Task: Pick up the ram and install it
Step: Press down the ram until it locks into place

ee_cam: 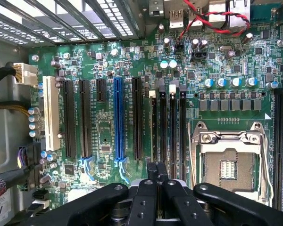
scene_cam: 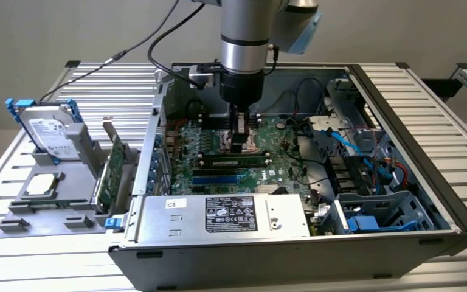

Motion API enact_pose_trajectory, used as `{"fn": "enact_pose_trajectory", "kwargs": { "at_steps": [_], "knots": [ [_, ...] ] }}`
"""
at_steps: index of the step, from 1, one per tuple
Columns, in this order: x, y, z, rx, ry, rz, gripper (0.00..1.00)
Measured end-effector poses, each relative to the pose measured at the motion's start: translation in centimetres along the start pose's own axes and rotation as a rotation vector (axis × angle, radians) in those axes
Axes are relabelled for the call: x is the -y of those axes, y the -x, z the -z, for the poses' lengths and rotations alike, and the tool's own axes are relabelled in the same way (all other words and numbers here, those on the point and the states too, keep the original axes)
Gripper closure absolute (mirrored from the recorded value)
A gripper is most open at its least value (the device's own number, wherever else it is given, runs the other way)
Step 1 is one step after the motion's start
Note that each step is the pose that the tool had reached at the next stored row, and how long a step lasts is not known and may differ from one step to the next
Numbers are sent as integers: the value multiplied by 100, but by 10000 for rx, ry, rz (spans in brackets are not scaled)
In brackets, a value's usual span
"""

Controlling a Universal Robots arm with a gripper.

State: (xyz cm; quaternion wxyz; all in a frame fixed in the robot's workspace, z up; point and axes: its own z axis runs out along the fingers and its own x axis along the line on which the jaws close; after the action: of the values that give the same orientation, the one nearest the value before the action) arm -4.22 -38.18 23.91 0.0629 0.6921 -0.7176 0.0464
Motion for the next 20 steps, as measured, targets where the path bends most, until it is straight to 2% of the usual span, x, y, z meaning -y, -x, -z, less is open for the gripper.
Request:
{"fn": "enact_pose_trajectory", "kwargs": {
  "at_steps": [4,11,20],
  "knots": [
    [-1,-11,27,8,44,-285,89],
    [-1,-16,64,23,171,-1113,89],
    [-2,-18,75,-42,324,-2124,89]
  ]
}}
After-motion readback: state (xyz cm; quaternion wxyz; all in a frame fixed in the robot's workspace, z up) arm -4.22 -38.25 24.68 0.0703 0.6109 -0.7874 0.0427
